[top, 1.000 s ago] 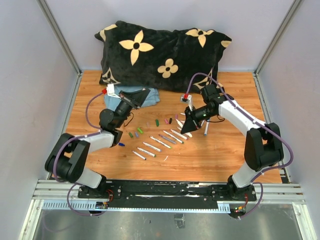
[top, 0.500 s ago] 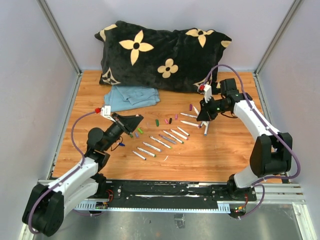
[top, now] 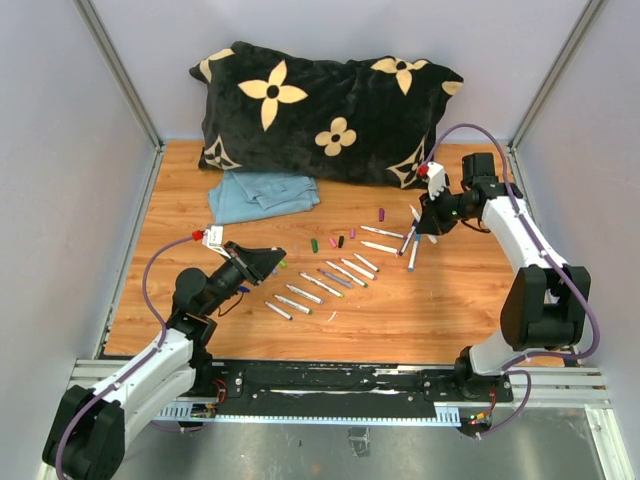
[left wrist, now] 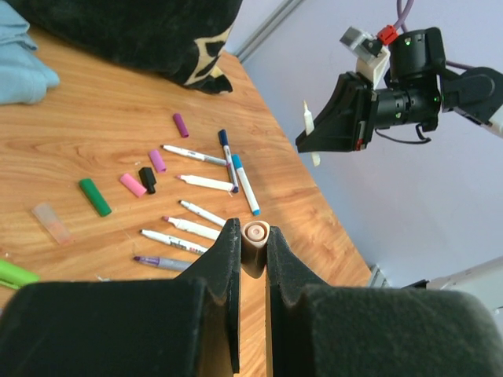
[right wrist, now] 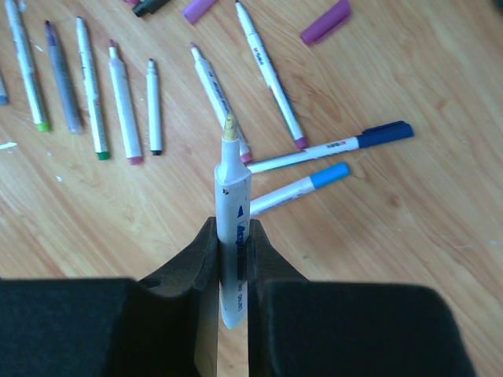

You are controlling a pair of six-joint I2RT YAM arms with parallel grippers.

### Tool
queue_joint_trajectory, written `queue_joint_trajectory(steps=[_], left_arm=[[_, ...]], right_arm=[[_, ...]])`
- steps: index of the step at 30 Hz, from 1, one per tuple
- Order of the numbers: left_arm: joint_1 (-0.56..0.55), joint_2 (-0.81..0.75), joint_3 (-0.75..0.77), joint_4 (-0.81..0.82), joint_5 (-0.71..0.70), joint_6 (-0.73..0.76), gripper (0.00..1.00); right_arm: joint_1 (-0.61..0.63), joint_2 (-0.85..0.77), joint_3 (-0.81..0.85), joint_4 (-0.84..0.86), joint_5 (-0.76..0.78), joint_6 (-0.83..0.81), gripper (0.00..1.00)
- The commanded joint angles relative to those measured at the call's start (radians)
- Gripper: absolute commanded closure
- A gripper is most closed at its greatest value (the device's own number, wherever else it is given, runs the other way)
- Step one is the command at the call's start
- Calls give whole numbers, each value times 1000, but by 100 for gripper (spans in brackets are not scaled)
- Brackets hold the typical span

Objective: Open the pen caps
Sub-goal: Place the pen at the center of the board.

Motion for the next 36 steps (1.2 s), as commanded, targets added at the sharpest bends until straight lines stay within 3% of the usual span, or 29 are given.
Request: queue_joint_trajectory(steps=[1,12,36], left_arm=[[4,-14,-28,7,21,-11,100],[4,-12,-36,13,22,-23,100],[3,54,-31,62,42,-50,100]], right_arm=[[-35,33,52,-46,68,-130,92],[-108,173,177,-71,152,-208,90],[-117,572,482,-115,299,-247,85]])
